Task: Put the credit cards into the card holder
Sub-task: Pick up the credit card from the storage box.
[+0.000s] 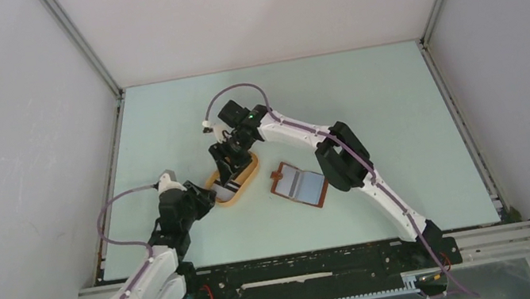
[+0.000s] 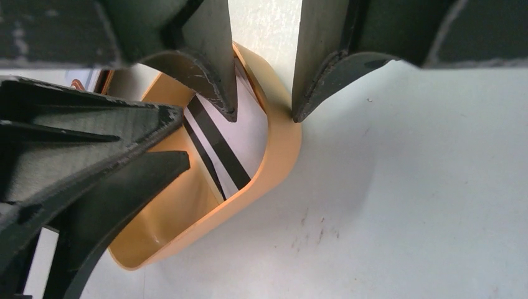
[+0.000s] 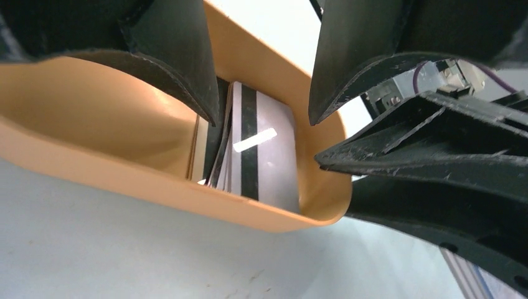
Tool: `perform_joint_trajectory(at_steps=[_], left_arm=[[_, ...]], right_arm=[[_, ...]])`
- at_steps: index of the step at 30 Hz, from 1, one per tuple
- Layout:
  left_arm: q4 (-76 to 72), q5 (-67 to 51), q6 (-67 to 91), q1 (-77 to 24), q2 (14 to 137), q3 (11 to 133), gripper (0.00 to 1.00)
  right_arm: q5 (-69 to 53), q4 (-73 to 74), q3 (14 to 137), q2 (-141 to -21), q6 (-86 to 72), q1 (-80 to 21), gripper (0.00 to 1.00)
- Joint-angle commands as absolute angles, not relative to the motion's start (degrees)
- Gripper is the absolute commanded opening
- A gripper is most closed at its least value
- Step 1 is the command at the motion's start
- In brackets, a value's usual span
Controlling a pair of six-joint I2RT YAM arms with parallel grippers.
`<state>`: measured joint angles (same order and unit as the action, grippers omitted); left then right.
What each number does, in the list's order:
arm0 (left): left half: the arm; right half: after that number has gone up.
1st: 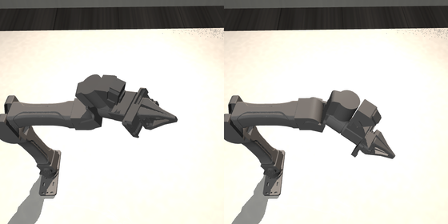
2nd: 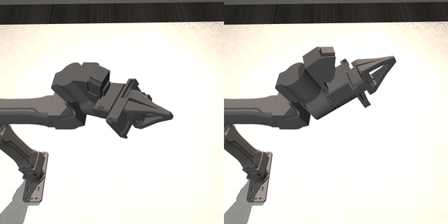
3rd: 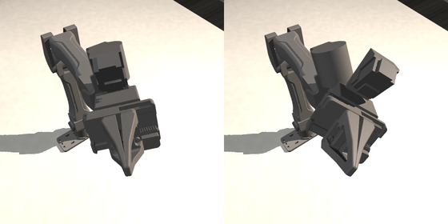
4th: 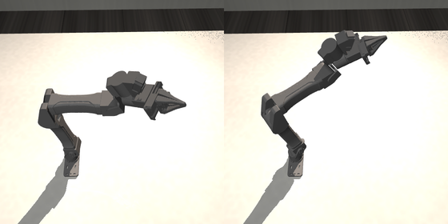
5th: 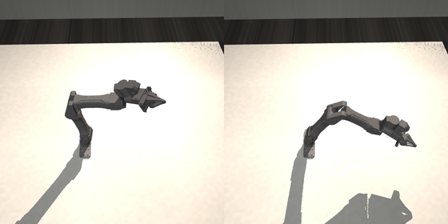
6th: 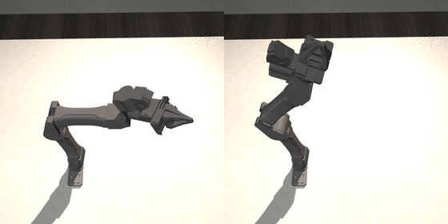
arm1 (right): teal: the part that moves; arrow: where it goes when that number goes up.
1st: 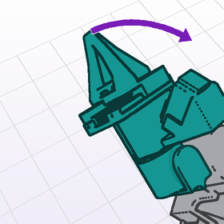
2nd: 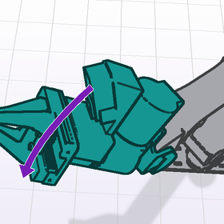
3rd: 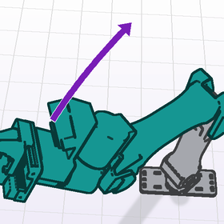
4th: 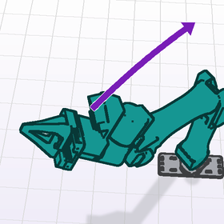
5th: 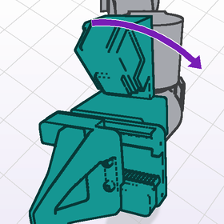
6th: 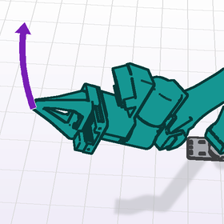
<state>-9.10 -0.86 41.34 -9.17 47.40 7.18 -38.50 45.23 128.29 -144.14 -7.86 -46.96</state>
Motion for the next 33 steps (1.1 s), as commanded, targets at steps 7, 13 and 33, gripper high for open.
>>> perform_joint_trajectory(at_steps=[7, 13, 33], left_arm=[[-10.2, -3.8, 39.8, -8.8, 48.5, 8.9, 0.34], [-10.6, -4.2, 39.7, -8.8, 49.2, 9.1, 0.33], [-10.2, -3.5, 40.0, -8.8, 48.6, 8.8, 0.28]], right_arm=[[-33.9, 46.6, 136.0, -148.3, -10.1, -48.1, 0.64], [-35.9, 46.0, 134.6, -148.4, -11.4, -48.2, 0.63], [-47.6, 39.5, 125.9, -143.5, -22.1, -49.3, 0.62]])
